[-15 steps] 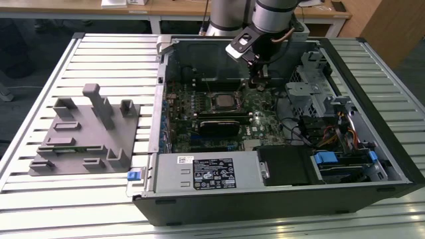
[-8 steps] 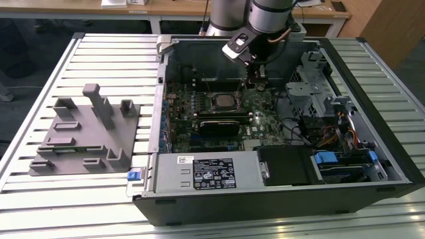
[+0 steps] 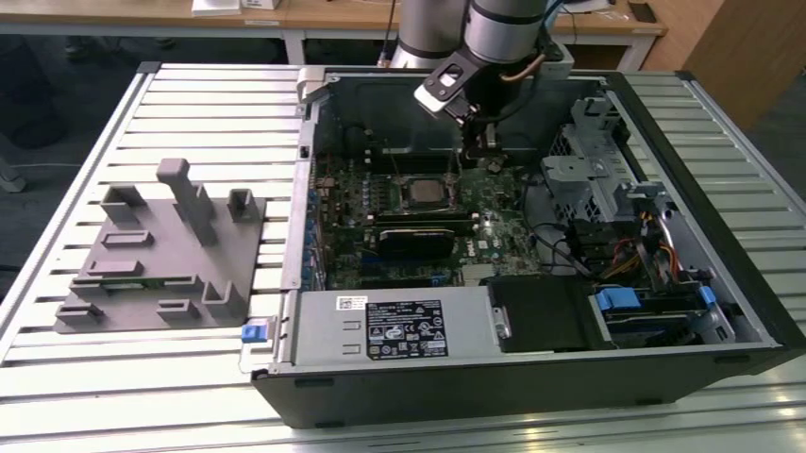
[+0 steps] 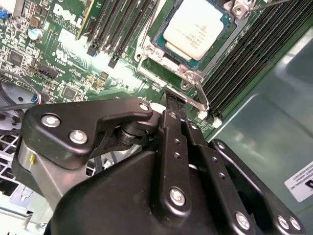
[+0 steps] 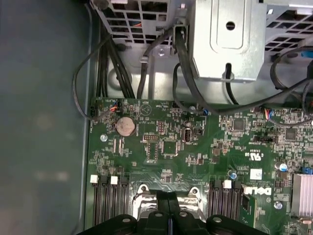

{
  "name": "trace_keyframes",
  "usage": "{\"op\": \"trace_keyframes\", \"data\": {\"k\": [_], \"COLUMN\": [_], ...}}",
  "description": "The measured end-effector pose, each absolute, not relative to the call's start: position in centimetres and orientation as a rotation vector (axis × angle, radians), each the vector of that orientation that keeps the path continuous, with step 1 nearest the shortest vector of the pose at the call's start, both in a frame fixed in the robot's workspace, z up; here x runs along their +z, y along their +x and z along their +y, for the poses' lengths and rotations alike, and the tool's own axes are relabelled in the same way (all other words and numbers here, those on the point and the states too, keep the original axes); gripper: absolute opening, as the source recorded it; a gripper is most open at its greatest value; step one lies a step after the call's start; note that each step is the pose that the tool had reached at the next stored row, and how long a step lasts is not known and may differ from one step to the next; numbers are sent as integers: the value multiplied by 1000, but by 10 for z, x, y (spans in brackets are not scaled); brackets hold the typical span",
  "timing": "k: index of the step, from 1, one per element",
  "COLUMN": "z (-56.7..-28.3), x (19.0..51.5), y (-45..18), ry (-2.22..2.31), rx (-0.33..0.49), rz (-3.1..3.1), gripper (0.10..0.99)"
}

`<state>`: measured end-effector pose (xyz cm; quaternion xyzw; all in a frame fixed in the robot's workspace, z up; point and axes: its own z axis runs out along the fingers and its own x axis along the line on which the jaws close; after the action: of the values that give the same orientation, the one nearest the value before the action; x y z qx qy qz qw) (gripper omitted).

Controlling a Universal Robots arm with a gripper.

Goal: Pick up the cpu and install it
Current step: 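Close the cpu cover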

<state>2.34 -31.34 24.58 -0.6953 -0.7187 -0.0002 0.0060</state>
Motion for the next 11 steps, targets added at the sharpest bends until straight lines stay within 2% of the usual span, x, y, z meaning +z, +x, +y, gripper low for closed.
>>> {"op": "trace_keyframes", "data": {"k": [11], "z": [-313], "x": [243], "y": [12], "ry": [-2176], "rx": [-1], "rz": [-2249], "gripper": [106]}}
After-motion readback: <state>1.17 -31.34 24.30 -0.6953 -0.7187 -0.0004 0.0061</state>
